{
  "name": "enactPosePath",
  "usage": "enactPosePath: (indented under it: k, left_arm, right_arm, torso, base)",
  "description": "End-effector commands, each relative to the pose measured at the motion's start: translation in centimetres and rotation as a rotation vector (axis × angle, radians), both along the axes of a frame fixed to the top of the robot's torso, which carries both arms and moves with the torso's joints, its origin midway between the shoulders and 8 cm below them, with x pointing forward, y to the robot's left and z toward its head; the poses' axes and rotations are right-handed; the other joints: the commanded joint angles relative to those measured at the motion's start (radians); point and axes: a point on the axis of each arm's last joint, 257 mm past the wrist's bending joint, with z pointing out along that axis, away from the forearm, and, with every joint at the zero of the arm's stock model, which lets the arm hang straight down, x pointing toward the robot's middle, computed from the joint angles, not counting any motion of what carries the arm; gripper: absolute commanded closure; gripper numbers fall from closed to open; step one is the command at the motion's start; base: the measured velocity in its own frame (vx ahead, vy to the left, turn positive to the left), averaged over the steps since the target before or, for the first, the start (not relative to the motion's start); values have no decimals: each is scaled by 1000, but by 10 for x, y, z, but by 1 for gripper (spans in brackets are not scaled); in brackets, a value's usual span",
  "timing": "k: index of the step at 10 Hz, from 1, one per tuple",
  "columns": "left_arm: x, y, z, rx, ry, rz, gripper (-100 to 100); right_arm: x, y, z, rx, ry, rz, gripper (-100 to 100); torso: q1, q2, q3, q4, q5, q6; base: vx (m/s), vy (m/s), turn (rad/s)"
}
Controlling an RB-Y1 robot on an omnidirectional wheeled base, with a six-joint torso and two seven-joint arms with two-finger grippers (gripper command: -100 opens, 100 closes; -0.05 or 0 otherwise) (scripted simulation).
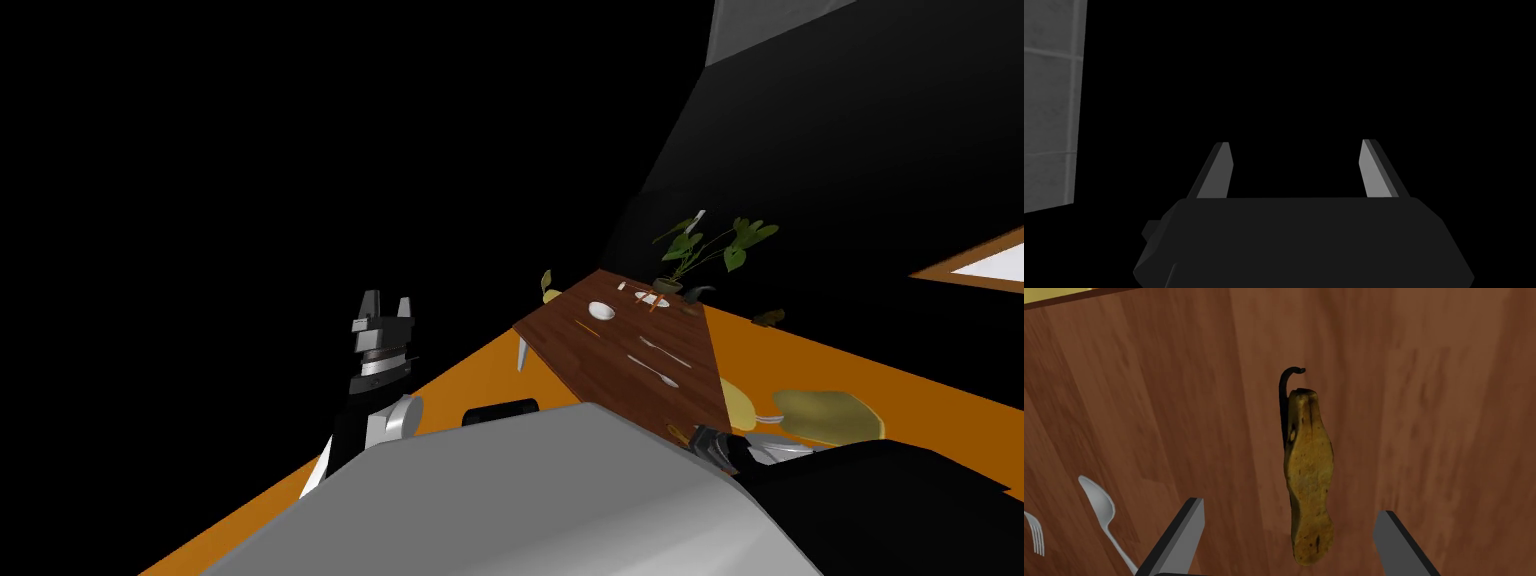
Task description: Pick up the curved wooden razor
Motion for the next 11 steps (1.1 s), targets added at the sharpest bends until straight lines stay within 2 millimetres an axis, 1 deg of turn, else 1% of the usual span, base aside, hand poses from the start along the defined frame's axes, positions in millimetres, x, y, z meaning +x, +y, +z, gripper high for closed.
enactPosePath:
  k: [1, 2, 3, 4, 5, 6, 7, 8, 9, 10, 11]
  left_arm:
    - [0, 0, 0, 0, 0, 0, 0]
    - [0, 0, 0, 0, 0, 0, 0]
    - [0, 0, 0, 0, 0, 0, 0]
    - [0, 0, 0, 0, 0, 0, 0]
    - [0, 0, 0, 0, 0, 0, 0]
    - [0, 0, 0, 0, 0, 0, 0]
    - [0, 0, 0, 0, 0, 0, 0]
    - [0, 0, 0, 0, 0, 0, 0]
    - [0, 0, 0, 0, 0, 0, 0]
    - [0, 0, 0, 0, 0, 0, 0]
    - [0, 0, 0, 0, 0, 0, 0]
  right_arm:
    - [-6, 1, -1, 0, -15, -36, -100]
    - [-26, 4, -6, -1, 4, -60, -100]
    - [-31, -4, -1, -16, -5, -93, -100]
    - [-22, 3, -5, 3, -24, -91, -100]
    - [-42, 7, -9, 2, -8, -122, -100]
    - [-39, 6, -8, 5, -26, -143, -100]
    - [-61, 11, -12, 3, -4, -171, -100]
    - [-53, 15, -14, 18, -32, -192, -100]
    - [-57, 10, -11, 7, -29, -201, -100]
    - [-80, 14, -14, 5, -12, -241, -100]
    - [-78, 14, -13, 7, -28, -260, -100]
  torso:
    - [0, 0, 0, 0, 0, 0]
    - [0, 0, 0, 0, 0, 1]
    - [1, 1, 0, 0, 0, 0]
    - [0, 0, 0, 0, 0, 2]
    - [0, -3, -1, -1, 0, 2]
    - [1, -2, -1, 0, 0, 0]
    - [0, -2, -1, 0, 0, 1]
    - [0, 0, 0, 0, 0, 1]
    - [-1, -1, 0, 0, 0, 1]
    - [0, -3, -2, -1, 0, 2]
    - [0, -2, -1, 0, 0, 1]
  base:
    - [-98, -25, 227]
    - [-123, -19, 444]
    - [-100, -29, 221]
    - [-33, -23, -66]
    - [-73, -5, 347]
    - [-76, -19, 248]
    - [-110, -18, 354]
    - [-98, -27, 207]
    - [-39, -13, 2]
    - [-67, 0, 283]
    - [-80, 0, 284]
